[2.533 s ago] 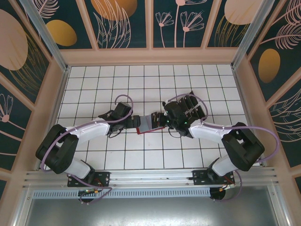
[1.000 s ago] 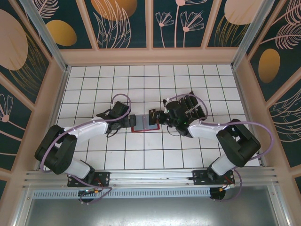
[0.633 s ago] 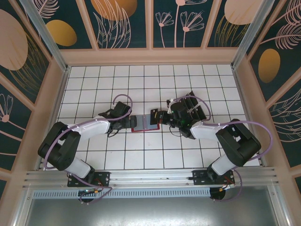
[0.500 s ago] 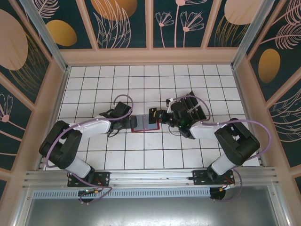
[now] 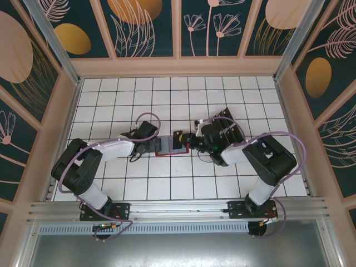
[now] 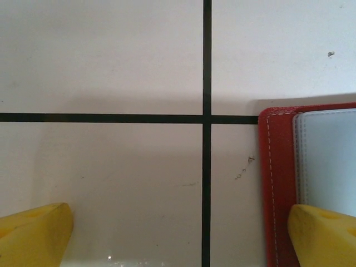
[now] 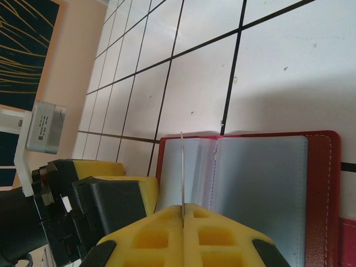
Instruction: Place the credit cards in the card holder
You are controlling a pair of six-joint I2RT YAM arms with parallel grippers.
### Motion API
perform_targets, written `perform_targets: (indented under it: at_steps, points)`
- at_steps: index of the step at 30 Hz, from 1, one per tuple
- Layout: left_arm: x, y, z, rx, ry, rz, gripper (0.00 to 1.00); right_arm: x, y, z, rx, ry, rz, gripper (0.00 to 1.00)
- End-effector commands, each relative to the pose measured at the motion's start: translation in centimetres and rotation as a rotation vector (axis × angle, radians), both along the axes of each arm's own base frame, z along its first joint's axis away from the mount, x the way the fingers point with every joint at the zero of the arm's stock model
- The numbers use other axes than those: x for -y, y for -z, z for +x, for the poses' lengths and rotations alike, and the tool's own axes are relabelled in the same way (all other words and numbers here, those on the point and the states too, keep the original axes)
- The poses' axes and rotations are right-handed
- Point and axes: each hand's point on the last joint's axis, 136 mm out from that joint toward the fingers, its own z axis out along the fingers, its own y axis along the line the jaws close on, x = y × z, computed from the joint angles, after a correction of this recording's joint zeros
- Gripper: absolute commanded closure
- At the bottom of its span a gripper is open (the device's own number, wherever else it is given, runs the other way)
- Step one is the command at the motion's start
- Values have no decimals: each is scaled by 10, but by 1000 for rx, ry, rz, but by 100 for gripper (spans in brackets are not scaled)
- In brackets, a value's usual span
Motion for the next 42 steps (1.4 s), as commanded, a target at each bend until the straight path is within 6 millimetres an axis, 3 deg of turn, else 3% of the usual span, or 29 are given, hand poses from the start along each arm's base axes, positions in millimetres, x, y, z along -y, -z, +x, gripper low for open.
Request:
perform_targets:
  at_steps: [1, 18, 42]
  points:
    - [-7, 8, -5, -27, -9, 48, 2, -5, -7, 3, 39, -13, 49, 100]
    - [-8, 15, -8, -45, -11, 53, 1, -11, 4, 15, 55, 9, 90, 100]
    - [-7, 17, -10, -51, -5, 51, 1, -20, 14, 12, 2, -11, 179, 100]
